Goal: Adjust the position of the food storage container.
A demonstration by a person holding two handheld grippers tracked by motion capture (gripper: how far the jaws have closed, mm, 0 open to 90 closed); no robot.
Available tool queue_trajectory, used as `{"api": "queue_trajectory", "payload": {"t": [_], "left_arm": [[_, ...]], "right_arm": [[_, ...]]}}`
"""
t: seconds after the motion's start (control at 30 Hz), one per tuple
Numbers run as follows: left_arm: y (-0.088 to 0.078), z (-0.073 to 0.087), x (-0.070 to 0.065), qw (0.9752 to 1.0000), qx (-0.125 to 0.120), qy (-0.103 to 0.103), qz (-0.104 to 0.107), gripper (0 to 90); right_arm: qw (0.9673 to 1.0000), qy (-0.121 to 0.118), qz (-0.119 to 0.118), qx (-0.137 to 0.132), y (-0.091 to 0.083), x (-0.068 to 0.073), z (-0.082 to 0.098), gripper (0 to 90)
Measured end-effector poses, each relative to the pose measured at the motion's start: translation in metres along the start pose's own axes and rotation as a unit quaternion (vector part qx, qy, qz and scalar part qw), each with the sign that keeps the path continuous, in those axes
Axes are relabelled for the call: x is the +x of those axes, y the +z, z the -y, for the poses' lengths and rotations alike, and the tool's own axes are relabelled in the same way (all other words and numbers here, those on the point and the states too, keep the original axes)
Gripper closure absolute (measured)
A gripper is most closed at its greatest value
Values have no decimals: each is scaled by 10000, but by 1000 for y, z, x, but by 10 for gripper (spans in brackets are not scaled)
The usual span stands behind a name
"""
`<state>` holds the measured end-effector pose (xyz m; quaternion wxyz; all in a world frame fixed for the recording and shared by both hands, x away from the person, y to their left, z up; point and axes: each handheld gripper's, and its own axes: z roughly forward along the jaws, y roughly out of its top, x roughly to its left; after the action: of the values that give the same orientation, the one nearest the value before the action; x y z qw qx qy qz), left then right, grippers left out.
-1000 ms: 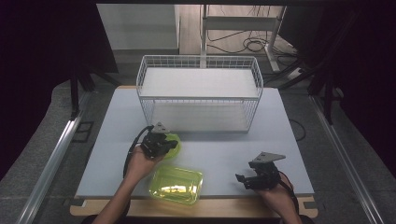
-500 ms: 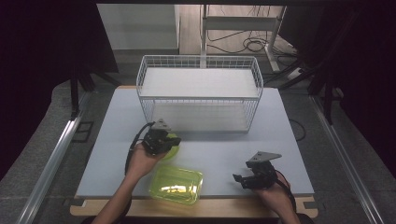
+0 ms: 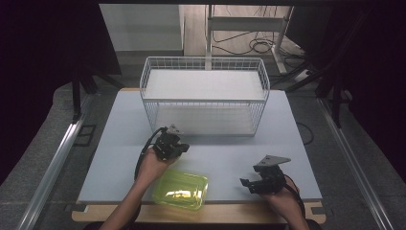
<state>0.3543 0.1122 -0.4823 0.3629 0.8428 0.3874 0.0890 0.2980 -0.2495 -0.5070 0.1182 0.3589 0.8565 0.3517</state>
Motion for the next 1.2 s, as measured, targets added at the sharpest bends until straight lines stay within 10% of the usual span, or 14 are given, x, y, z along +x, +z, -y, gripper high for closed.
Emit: {"api": "queue_trajectory", "payload": {"t": [0.67,1.03,1.2], "left_arm": [[-42,41,30,9984,-416,-384,-8,900],[-87,101,-4,9962,-742,-454,-5,900],[-83,128,-12,9974,-431,-577,21,900]], "right_arm": [[10000,-10,-7,-31,0,3,-2,276],[9987,-153,-494,19,-9,23,-13,842],[9957,-343,-853,65,-6,44,-17,892]]}}
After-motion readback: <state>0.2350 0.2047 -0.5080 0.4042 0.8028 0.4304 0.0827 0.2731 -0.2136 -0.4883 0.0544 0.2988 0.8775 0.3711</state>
